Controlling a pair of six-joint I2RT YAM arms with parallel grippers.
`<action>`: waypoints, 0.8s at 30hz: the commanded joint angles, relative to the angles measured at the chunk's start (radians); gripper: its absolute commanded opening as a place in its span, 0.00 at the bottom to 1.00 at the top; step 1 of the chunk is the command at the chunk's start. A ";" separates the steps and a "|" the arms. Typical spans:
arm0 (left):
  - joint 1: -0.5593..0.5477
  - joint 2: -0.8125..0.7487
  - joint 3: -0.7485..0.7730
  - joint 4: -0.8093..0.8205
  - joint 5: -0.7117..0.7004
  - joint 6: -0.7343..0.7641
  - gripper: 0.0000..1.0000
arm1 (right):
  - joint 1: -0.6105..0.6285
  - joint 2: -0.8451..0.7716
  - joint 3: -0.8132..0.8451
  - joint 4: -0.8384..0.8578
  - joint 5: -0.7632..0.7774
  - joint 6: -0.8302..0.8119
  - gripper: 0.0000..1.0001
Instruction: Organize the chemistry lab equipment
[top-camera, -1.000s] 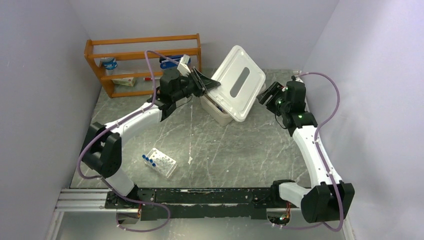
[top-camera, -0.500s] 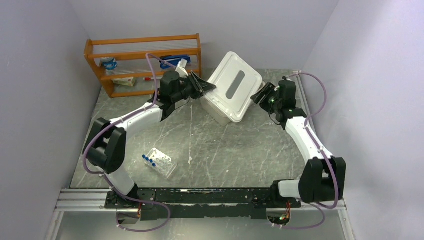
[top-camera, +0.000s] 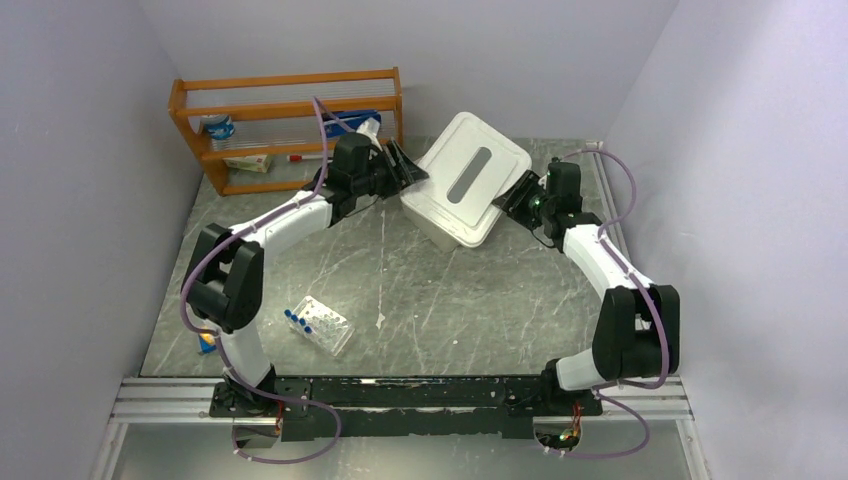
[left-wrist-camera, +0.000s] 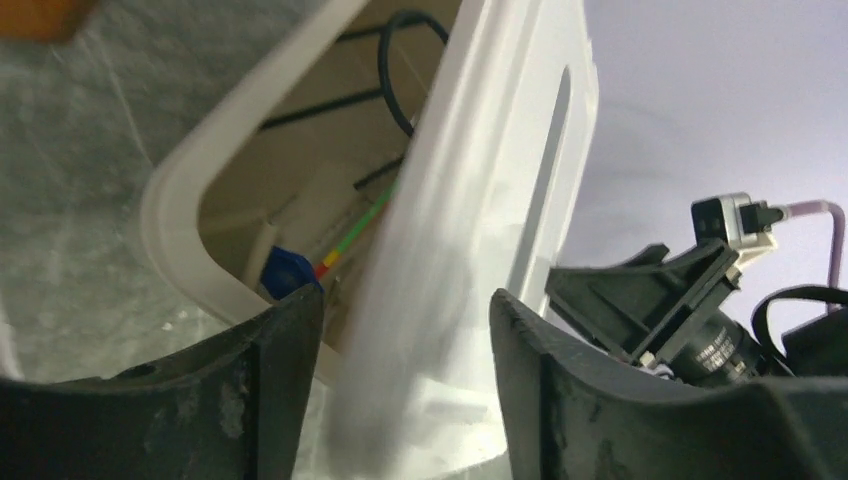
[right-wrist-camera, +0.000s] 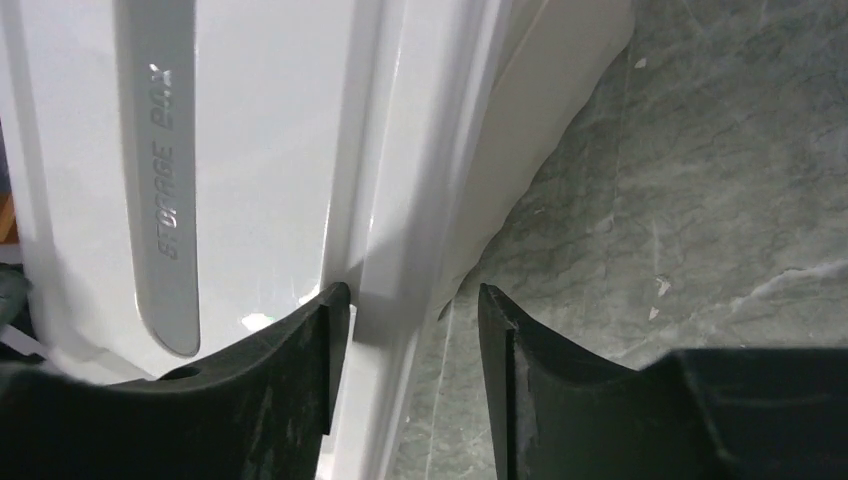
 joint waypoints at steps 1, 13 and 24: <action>0.008 -0.026 0.086 -0.106 -0.170 0.141 0.70 | -0.002 0.017 0.012 -0.010 -0.008 0.023 0.51; 0.009 -0.151 0.050 -0.193 -0.291 0.353 0.97 | -0.002 -0.052 -0.017 0.026 0.001 0.155 0.49; 0.007 -0.250 -0.160 -0.052 -0.074 0.264 0.79 | -0.001 -0.050 0.004 -0.025 0.032 0.083 0.55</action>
